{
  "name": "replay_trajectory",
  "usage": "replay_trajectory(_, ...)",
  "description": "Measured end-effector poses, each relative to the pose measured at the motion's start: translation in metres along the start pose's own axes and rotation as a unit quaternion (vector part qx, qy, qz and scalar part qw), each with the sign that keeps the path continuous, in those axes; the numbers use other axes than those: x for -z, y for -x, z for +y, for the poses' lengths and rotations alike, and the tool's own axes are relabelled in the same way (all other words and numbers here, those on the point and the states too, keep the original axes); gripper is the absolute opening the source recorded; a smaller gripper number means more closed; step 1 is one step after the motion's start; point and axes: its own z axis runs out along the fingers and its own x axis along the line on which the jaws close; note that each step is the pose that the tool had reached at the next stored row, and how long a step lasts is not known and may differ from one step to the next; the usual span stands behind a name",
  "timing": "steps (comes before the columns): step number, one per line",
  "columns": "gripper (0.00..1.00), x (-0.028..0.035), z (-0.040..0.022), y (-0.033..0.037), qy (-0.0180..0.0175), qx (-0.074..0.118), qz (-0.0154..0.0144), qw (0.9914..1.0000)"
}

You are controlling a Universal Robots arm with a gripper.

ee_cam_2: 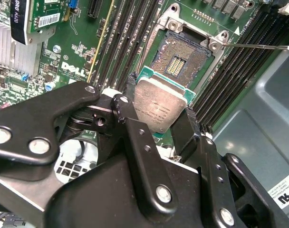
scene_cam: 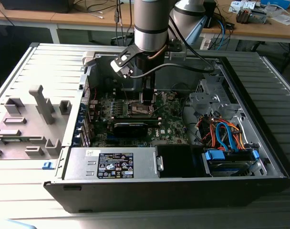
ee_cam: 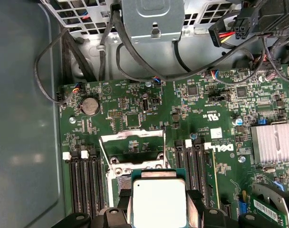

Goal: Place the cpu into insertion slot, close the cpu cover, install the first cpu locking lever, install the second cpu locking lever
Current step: 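Place the cpu into insertion slot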

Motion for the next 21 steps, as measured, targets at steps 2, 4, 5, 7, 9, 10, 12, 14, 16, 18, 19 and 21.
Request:
replay_trajectory(2, 0.55, -0.0001, 0.0, 0.0, 0.0, -0.001, 0.0, 1.0)
replay_trajectory(4, 0.55, -0.0001, 0.0, 0.0, 0.0, -0.001, -0.0001, 1.0)
replay_trajectory(5, 0.55, -0.0001, 0.0, 0.0, 0.0, -0.002, -0.0001, 1.0)
replay_trajectory(7, 0.55, -0.0002, 0.0, 0.0, 0.0, -0.002, -0.0001, 1.0)
replay_trajectory(9, 0.55, -0.0002, 0.0, 0.0, 0.0, -0.003, -0.0001, 1.0)
replay_trajectory(10, 0.55, -0.0003, 0.0, 0.0, 0.0, -0.003, -0.0001, 0.99999)
replay_trajectory(12, 0.55, -0.0004, 0.0, 0.0, 0.0, -0.004, -0.0002, 0.99999)
replay_trajectory(14, 0.55, -0.0005, 0.0, 0.0, 0.0, -0.005, -0.0002, 0.99999)
replay_trajectory(16, 0.55, -0.0008, 0.0, -0.0001, 0.0, -0.005, -0.0002, 0.99999)
replay_trajectory(18, 0.55, -0.0011, -0.0001, -0.0003, 0.0, -0.006, -0.0001, 0.99998)
replay_trajectory(19, 0.55, -0.0012, -0.0001, -0.0007, 0.0, -0.007, -0.0002, 0.99997)
replay_trajectory(21, 0.55, -0.0014, -0.0003, -0.0021, 0.0, -0.008, -0.0003, 0.99997)
